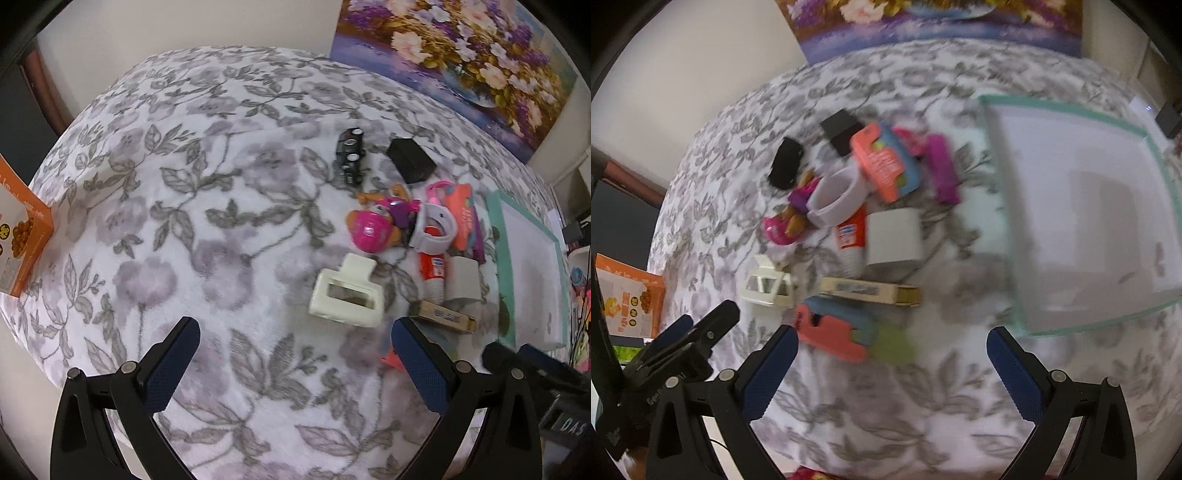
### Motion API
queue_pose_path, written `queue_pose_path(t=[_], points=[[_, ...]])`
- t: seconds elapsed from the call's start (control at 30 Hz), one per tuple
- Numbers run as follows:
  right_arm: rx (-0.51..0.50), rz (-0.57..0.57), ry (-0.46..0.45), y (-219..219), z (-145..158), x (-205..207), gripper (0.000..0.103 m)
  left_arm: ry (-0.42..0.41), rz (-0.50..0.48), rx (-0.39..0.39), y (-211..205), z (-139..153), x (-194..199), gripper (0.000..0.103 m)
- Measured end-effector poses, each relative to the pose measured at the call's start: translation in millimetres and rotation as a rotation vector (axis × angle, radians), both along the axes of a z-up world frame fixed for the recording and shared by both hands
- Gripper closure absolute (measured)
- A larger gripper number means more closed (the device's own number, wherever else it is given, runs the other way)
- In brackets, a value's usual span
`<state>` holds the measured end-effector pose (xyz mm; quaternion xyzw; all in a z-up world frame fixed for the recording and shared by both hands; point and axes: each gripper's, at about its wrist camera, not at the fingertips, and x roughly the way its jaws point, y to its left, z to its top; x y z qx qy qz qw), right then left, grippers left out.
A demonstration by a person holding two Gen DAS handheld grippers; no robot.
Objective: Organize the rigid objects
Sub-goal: 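Move right tool toward pink-blue cutter while left tool approaches cream claw clip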
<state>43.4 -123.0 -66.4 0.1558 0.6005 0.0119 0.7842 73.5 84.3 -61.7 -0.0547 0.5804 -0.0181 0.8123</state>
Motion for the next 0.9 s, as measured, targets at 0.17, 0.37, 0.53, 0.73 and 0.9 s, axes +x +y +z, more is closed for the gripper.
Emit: queue_pose_path(t=[0.17, 0.37, 0.53, 0.73, 0.9], points=[[0.0, -0.004, 0.045, 23, -19, 5, 0.0, 0.011, 0.021, 0.007, 17, -9, 3, 0.001], [-0.001, -0.022, 0.077, 34, -36, 7, 0.0, 0.025, 0.056, -0.043, 39, -22, 3, 0.001], [-0.016, -0.025, 0.092, 45, -48, 9, 0.0, 0.032, 0.062, -0.059, 48, -27, 2, 0.001], [-0.048, -0.019, 0.085, 60, -56, 18, 0.0, 0.04, 0.07, -0.071, 56, -32, 2, 0.001], [-0.092, -0.006, 0.085, 79, -62, 28, 0.0, 0.043, 0.068, -0.072, 60, -34, 1, 0.001]])
